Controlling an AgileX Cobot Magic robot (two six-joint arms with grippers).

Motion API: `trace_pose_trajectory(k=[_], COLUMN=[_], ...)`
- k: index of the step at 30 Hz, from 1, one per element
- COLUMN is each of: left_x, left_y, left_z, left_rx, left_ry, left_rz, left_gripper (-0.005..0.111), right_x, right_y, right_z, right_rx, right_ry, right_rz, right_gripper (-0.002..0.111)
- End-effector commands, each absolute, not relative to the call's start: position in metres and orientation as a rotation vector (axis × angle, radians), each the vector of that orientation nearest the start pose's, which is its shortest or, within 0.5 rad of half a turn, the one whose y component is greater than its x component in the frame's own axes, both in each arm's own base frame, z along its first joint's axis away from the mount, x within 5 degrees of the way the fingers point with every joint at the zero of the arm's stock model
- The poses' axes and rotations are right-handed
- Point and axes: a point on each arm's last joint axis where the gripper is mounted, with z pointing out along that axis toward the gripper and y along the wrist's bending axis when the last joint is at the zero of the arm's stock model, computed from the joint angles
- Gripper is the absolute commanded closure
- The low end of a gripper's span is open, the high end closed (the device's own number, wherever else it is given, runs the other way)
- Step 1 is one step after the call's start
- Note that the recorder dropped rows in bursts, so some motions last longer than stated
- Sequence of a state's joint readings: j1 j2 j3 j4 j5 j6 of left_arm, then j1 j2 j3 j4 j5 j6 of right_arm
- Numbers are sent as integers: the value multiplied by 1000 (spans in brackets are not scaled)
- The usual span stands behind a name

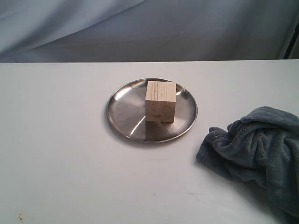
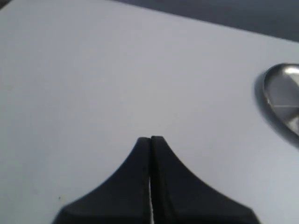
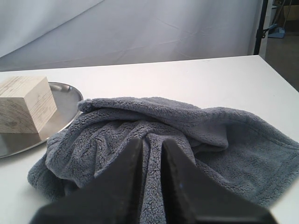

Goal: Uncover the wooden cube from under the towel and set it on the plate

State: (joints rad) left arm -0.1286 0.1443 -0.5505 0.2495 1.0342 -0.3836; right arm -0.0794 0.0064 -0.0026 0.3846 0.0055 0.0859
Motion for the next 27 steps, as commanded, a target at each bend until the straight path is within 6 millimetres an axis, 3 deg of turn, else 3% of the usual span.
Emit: trace_pose_trajectory(k=[1, 12, 27], left_x=[-10, -6, -6], left_y=[21, 20, 21], left_z=[294, 316, 316], left_rx=[-247, -192, -191], left_ry=[1946, 1729, 1725], left_rz=[-30, -28, -17], left_gripper=[107, 106, 106], right_x=[56, 56, 56], right_y=[-4, -4, -4], right_z=[212, 212, 212], right_rx=[411, 411, 411], right_ry=[1451, 1451, 1451], right_rz=[327, 327, 327], right_gripper=[105, 105, 105])
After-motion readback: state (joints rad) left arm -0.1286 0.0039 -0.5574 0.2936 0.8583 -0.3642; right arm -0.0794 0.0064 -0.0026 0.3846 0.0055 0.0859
